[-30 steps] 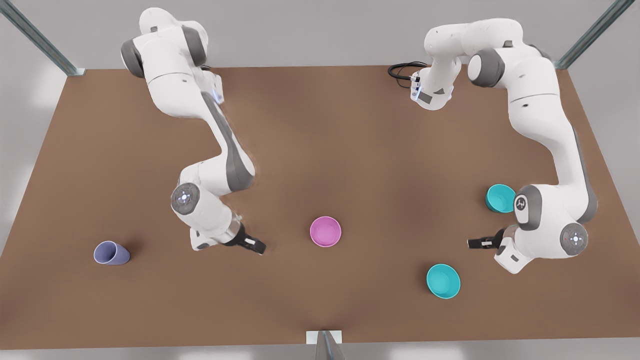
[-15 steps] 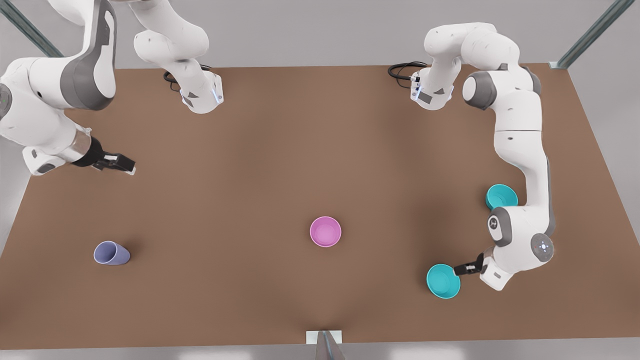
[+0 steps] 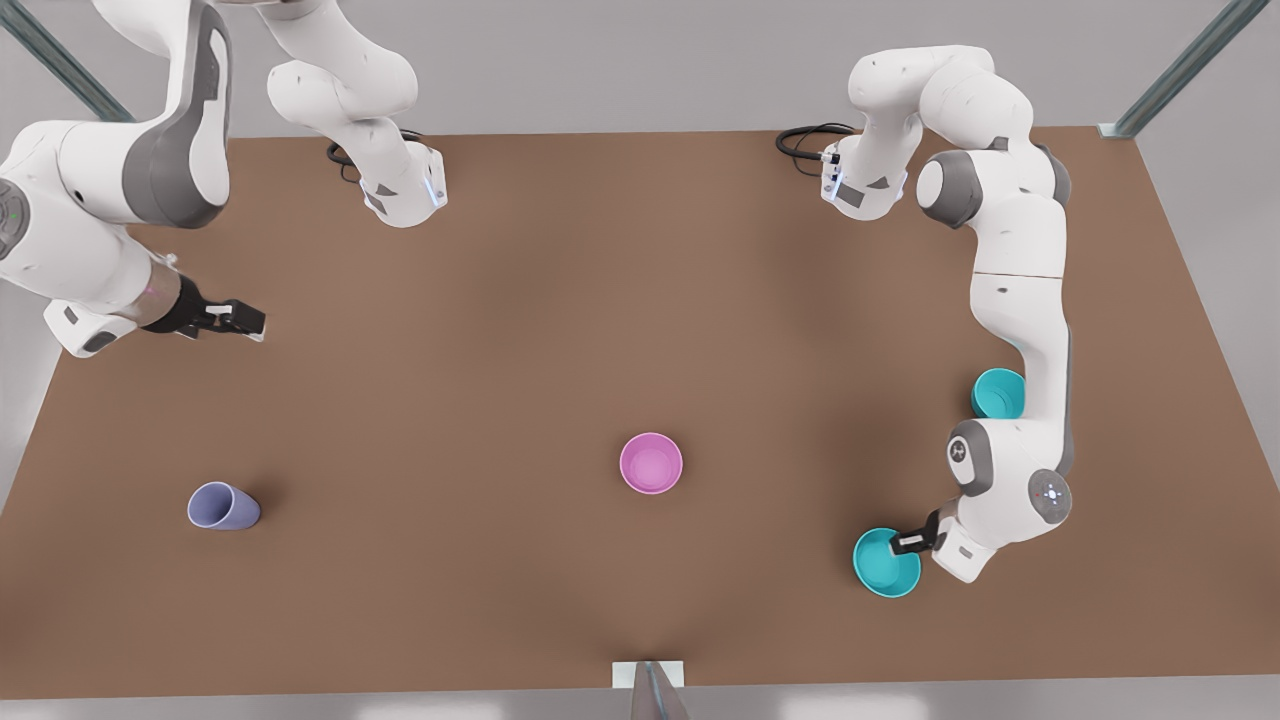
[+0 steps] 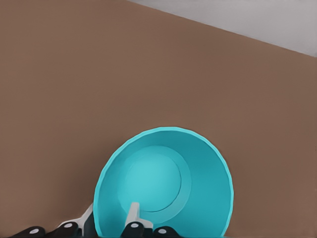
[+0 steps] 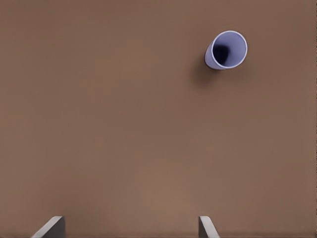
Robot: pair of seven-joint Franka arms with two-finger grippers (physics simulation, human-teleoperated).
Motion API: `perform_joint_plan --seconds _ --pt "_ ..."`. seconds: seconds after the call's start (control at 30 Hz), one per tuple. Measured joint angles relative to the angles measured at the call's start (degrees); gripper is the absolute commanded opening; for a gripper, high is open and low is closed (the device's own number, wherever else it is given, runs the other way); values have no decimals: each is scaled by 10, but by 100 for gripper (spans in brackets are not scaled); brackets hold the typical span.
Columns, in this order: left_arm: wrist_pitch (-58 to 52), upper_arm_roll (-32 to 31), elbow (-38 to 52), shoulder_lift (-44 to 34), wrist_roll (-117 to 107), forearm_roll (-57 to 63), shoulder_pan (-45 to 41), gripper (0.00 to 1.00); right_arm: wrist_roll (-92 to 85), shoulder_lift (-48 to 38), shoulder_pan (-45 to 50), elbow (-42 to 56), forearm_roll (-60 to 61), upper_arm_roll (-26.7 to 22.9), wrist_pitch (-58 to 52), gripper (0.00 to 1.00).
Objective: Stack the blue bowl on the pink bowl
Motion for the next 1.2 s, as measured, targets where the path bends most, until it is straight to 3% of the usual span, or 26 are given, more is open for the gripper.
perform_joint_plan --seconds 0.07,0.2,0.37,0.6,0.73,1.2 --pt "1 -1 -4 0 -4 -6 0 22 -6 0 -7 0 0 0 -1 100" --pt "3 -1 -6 -4 -11 -12 -1 21 -17 0 -12 -1 1 0 -2 100" --pt "-23 0 -19 -65 -42 -21 -35 21 -28 0 -1 -2 1 0 -3 100" --pt "-157 4 45 -75 -145 -24 -185 21 -38 0 16 -2 3 -1 -3 100" --pt "-203 3 62 -71 -218 -29 -223 21 -43 0 16 -2 4 -1 -3 100" --pt "-169 -7 67 -48 -374 -52 -261 21 -52 0 0 -7 5 -1 -3 100"
